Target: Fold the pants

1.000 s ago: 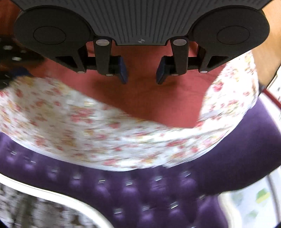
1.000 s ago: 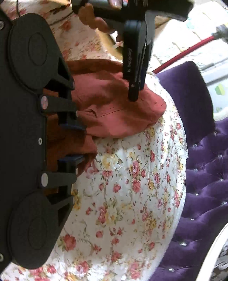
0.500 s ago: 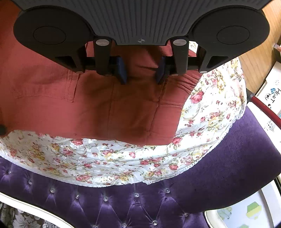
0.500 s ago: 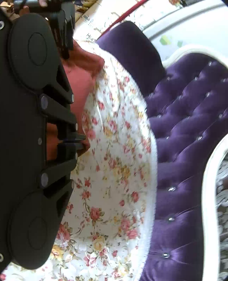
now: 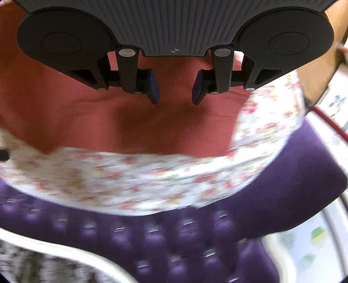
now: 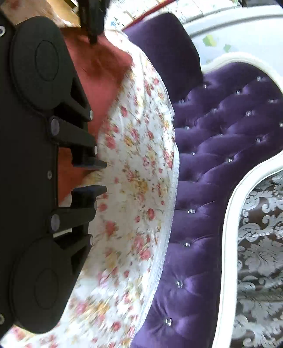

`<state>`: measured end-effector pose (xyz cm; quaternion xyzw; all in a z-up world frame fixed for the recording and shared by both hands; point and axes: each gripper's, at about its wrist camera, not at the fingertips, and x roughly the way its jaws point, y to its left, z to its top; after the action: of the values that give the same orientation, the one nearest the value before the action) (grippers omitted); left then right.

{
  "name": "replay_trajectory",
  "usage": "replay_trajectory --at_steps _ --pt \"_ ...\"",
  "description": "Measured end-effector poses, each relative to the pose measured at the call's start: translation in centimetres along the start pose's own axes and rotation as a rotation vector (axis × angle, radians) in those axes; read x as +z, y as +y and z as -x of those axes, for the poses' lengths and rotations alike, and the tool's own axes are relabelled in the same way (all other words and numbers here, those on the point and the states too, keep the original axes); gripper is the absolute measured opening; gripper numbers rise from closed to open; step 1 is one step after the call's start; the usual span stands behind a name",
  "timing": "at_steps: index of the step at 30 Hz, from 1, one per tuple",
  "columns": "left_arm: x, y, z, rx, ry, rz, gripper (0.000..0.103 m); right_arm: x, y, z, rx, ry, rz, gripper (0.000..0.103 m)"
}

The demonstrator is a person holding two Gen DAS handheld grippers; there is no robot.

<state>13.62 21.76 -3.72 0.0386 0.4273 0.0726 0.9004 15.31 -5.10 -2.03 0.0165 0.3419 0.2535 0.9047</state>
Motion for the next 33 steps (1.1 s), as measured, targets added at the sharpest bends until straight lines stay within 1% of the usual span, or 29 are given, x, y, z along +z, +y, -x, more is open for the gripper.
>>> replay_trajectory --at_steps 1,3,6,8,9,10,12,13,14,16,17,19,21,22,23,24,25,26,27,30,33 --pt "-0.1 -1.2 0.4 -0.042 -0.001 -0.018 0.032 -1.0 0.0 1.0 0.007 0.015 0.001 0.029" --pt "-0.6 -3.6 0.8 -0.122 0.011 -0.053 0.032 -3.5 0.2 2.2 0.010 0.072 -0.001 0.029" --pt "-1.9 -7.0 0.6 -0.190 0.042 -0.107 0.032 -8.0 0.3 3.5 -0.013 0.166 0.007 0.029" --pt "-3.1 -8.5 0.3 -0.234 0.073 -0.142 0.032 -10.8 0.2 4.3 -0.035 0.208 0.002 0.029" --pt "-3.6 -8.8 0.0 -0.242 0.093 -0.155 0.032 -11.8 0.2 5.4 -0.030 0.176 -0.006 0.029" --pt "-4.2 -9.2 -0.2 -0.243 0.116 -0.175 0.032 -12.5 0.2 6.3 -0.024 0.184 -0.011 0.029" --pt "-5.1 -10.0 0.3 -0.213 0.099 -0.227 0.032 -13.1 -0.1 8.1 -0.005 0.193 -0.037 0.028" --pt "-5.2 -10.2 0.6 -0.208 0.106 -0.237 0.032 -13.2 -0.5 9.0 -0.006 0.186 -0.061 0.027" --pt "-5.1 -10.1 0.9 -0.205 0.114 -0.226 0.032 -13.5 -1.1 10.0 -0.017 0.167 -0.086 0.027" --pt "-4.9 -9.7 1.4 -0.208 0.118 -0.180 0.032 -13.8 -2.9 12.8 -0.086 0.113 -0.149 0.027" --pt "-4.9 -9.5 1.9 -0.213 0.106 -0.159 0.032 -13.9 -4.0 14.2 -0.125 0.087 -0.186 0.027" --pt "-4.7 -9.7 2.2 -0.221 0.085 -0.141 0.032 -14.6 -6.8 17.5 -0.230 0.051 -0.274 0.028" --pt "-5.0 -10.3 2.3 -0.229 0.084 -0.135 0.032 -15.4 -9.4 20.3 -0.347 0.033 -0.345 0.028" --pt "-5.1 -10.5 1.9 -0.233 0.096 -0.136 0.032 -15.9 -10.8 21.7 -0.409 0.026 -0.379 0.031" --pt "-5.3 -10.7 1.5 -0.233 0.114 -0.135 0.032 -16.5 -12.0 22.9 -0.460 0.021 -0.410 0.038" --pt "-5.6 -10.9 1.0 -0.223 0.125 -0.136 0.032 -17.1 -13.4 24.2 -0.514 0.018 -0.447 0.043" --pt "-5.8 -11.0 0.9 -0.217 0.113 -0.142 0.032 -17.6 -14.4 25.2 -0.554 0.017 -0.477 0.049" --pt "-5.9 -11.1 1.1 -0.213 0.107 -0.151 0.032 -18.1 -15.5 26.1 -0.592 0.017 -0.507 0.052" --pt "-5.9 -11.2 1.1 -0.212 0.106 -0.156 0.032 -18.6 -16.9 26.9 -0.633 0.020 -0.538 0.052" --pt "-5.9 -11.0 1.1 -0.222 0.111 -0.152 0.032 -19.5 -19.9 27.8 -0.707 0.053 -0.610 0.054" --pt "-5.8 -10.9 1.1 -0.227 0.118 -0.150 0.032 -20.7 -22.5 27.9 -0.709 0.083 -0.678 0.056"
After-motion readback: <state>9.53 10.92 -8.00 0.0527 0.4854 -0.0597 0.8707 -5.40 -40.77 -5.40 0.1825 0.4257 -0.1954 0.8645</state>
